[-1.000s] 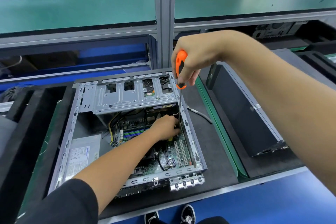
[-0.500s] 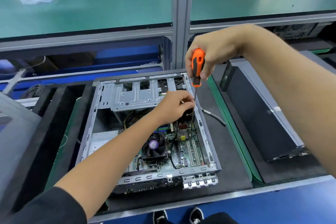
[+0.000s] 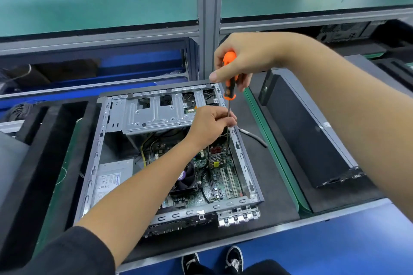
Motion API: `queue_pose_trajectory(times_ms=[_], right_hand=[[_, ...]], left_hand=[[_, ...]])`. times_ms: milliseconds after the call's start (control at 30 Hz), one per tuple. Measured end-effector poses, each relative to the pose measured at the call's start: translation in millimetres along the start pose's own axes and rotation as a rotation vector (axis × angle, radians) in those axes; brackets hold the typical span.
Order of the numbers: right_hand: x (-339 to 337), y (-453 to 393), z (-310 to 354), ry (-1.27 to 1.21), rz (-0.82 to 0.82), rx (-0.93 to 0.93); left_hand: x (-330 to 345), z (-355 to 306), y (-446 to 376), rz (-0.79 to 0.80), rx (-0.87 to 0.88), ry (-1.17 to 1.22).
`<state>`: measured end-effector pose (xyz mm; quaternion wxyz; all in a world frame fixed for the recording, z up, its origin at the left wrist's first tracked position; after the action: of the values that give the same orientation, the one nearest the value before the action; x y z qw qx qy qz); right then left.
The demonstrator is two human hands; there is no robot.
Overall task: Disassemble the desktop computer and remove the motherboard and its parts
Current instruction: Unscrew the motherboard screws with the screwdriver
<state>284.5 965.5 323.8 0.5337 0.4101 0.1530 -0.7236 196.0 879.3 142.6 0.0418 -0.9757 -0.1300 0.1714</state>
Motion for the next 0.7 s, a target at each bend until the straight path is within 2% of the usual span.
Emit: queue_pose_trajectory(times_ms=[100,333,500,700], right_hand=[[0.0,0.1,0.6,0.072,-0.064,-0.012],[3.7,-2.1,0.6,0.094,-0.075,-0.030],[5.0,-3.7,0.1,0.171,-0.058,-0.040],[-0.6,-1.3,-1.7,0.169,-0.006,-0.081]], left_hand=[[-2.0,0.2,-3.1,-0.039,0.018,-0.040],[-5.4,0.1,-2.3,-0.093,0.054,-0.076],[-6.6,-0.4,-1.4,-0.030,0.058,-0.109],[-12.3,6.5,1.4,0.128,-0.005,-0.205]])
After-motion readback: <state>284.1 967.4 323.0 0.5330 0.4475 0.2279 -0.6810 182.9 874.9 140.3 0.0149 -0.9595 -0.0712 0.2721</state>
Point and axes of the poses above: each hand's wrist, its own y-axis away from the middle knuckle, its own x-axis out of the palm, z = x × y, the point moved 1 cm from there along -y, towards the middle knuckle, and after that the axes turned 4 degrees about -x, right-handed, at the moved point
